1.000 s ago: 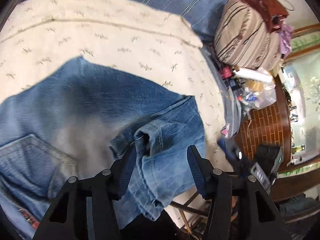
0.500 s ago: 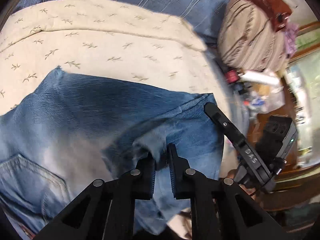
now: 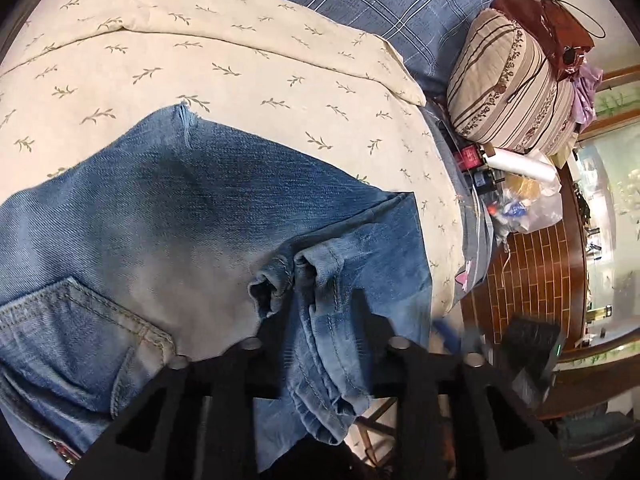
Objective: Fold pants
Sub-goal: 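Fold the jeans leg over with the right gripper and open it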
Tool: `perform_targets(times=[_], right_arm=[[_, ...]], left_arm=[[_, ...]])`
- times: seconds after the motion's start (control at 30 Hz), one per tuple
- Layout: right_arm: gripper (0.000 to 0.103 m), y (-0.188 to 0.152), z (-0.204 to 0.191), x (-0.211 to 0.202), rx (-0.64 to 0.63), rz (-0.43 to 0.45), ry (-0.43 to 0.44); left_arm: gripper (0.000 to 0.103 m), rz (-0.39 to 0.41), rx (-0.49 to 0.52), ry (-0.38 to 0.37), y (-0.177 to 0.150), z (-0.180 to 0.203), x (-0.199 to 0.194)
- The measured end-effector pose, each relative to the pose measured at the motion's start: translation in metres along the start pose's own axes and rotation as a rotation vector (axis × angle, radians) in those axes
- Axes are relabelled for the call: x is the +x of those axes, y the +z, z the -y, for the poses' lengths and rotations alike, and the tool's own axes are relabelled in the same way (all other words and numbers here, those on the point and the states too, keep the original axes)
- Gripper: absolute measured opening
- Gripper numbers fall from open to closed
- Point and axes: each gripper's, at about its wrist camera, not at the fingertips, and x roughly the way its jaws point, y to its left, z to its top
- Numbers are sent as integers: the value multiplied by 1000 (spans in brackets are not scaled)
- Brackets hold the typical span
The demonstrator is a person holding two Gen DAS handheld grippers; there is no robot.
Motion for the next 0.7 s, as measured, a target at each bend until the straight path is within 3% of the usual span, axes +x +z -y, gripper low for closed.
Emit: perform_targets(times=[0.07,0.13,0.3,0.33,0.37,0.4,0.43,0.5,0.53,0.63,0.7], right_arm=[[48,-28,1,-2,59,-53,67],[48,-48,4,1,91,-91,56],[47,-59,19,18,171,-64,40],[44,-57,26,26,219,-65,3],[32,-56,30,30,249,-63,11],[7,-54,29,33,257,-62,2],[5,-53,26,33,248,-59,-12],[5,-52,10,24,206,-33,55],[4,-53,1,19,177,-31,85],[4,-66,-4,27,161,-109,102],[4,-76,10,40,194,-177,52]], left_arm=[[31,-19,5,1,-1,2,8],[33,-41,-6,-6,3,3,17],[36,-50,-57,21,22,5,49],[34,-59,-65,37,26,6,55],[30,-67,-68,48,30,8,59],[19,-67,-70,51,30,12,59],[13,-65,-68,37,31,15,54],[13,-23,-51,18,29,19,37],[13,11,-28,54,28,20,30],[13,10,-46,106,26,6,32],[14,-10,-98,111,24,-10,40]])
